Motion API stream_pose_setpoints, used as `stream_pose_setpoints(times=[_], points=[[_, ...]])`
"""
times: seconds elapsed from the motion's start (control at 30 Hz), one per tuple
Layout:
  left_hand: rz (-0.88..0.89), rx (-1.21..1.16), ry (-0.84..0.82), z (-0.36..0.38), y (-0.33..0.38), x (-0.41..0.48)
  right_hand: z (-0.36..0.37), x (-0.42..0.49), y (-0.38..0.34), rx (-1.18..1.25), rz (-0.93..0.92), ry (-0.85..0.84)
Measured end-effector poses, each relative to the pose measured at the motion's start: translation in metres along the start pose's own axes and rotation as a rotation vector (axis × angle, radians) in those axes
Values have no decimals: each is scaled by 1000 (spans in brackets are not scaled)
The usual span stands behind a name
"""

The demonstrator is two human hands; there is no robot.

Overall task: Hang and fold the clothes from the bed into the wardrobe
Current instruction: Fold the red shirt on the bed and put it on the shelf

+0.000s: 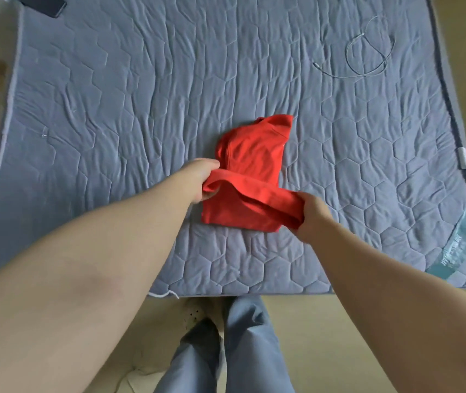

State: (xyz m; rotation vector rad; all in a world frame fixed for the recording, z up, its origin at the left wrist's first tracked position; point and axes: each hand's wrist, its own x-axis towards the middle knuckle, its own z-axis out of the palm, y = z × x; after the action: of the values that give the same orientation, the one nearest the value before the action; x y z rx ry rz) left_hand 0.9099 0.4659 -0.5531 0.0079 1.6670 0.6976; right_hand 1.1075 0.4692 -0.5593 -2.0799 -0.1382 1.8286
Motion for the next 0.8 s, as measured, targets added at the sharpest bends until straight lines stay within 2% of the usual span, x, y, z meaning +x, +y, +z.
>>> stream_pose_setpoints(times=[0.1, 0.17, 0.23, 0.3, 0.37, 0.47, 0.6, 0.67, 0.73, 0.8], points=[[12, -85, 0, 18, 44, 19, 20, 17, -52, 6, -37, -15], [43, -244, -24, 32, 70, 32, 35, 31, -86, 46, -53, -46], [131, -426, -121, 42, 92, 47, 48, 43, -112, 166, -101, -154], [195, -445, -222, 49, 103, 66, 55, 57, -126, 219, -152, -281], [196, -303, -225, 52, 101, 87, 54, 72, -128, 169, -161, -312], [228, 43, -135, 51, 79, 112, 54, 98, -115, 48, -153, -235], [380, 331, 67, 48, 44, 151, 54, 133, -90, -216, -147, -113], [398, 480, 209, 45, 32, 168, 54, 151, -78, -306, -184, -61], [335, 527, 281, 42, 23, 188, 59, 170, -71, -344, -259, -18], [250, 484, 250, 41, 23, 206, 68, 188, -73, -358, -353, 23]])
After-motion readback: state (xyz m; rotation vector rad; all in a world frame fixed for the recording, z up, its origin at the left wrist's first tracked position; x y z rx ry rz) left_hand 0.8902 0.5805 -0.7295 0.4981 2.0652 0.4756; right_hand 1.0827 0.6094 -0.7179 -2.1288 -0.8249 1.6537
